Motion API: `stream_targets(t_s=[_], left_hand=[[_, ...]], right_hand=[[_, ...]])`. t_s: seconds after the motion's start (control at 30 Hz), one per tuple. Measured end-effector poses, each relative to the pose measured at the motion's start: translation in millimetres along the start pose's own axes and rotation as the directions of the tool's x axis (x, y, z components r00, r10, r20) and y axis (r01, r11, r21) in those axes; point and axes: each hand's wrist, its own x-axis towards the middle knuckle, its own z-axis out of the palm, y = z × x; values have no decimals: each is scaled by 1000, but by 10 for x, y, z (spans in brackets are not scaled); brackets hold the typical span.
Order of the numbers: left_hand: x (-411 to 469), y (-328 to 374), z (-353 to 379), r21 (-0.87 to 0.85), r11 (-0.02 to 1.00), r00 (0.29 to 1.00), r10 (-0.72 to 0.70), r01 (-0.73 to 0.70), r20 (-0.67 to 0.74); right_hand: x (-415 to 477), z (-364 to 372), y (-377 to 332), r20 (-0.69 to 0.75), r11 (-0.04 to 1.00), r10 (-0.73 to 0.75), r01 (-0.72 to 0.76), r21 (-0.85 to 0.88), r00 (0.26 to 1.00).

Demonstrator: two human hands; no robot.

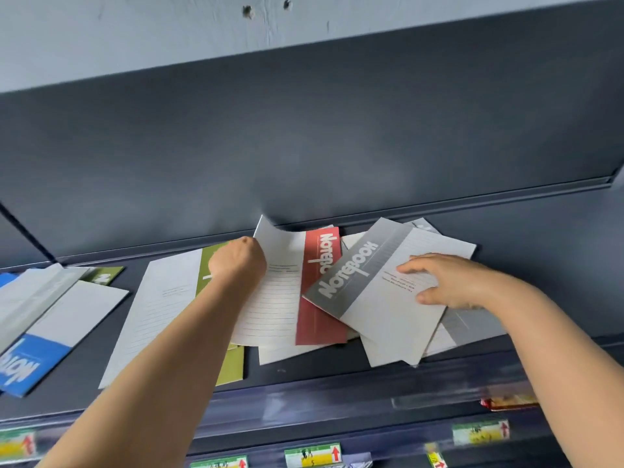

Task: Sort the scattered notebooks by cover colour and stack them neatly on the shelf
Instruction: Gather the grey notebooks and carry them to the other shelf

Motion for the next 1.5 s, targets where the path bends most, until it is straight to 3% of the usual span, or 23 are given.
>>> stream_targets(t_s=[0.1,0.2,0.3,0.37,0.5,0.57,0.67,0.8,0.87,1.0,1.1,1.3,1.5], left_hand=[[-28,-5,-17,20,1000,997,-11,13,-76],[-145,287,-7,-7,976,958,214,-219,-191],[-364,710,32,-182,864,882,467,-469,-58],[-491,891,75,-194,864,873,484,-466,63],[-589,1071,148,-324,871,874,445,-371,195],[-597,1081,129,-189,900,897,421,-394,133],[-538,993,159,-43,941,939,338,-336,66],[-430,794,256,-40,981,972,196,-192,131],[-403,591,262,-62,993,987,110,-104,119],[-401,172,224,-78,997,993,7,3,120],[-425,16,180,-79,994,991,-66,75,120],[-452,-143,83,-269,959,995,-97,93,-1],[-328,-731,-66,-148,983,982,-129,108,-135]], right_hand=[[23,-35,99,7,997,7,-8,82,1000],[77,15,85,-62,977,-16,29,210,998],[74,120,34,-184,978,12,27,209,983],[43,147,52,-234,992,106,-88,86,967],[15,118,187,-254,966,257,-259,26,933],[17,68,250,-256,967,249,-253,15,934],[24,13,289,-268,981,190,-194,13,944],[53,94,92,-173,998,22,-31,-55,985],[81,128,-23,-145,995,4,-18,-96,989],[125,146,-236,-228,995,-73,57,-79,971],[87,202,-541,-141,976,-216,215,-26,966],[116,292,-879,-58,960,-275,271,-72,960],[149,375,-1190,6,929,-365,364,-63,931]])
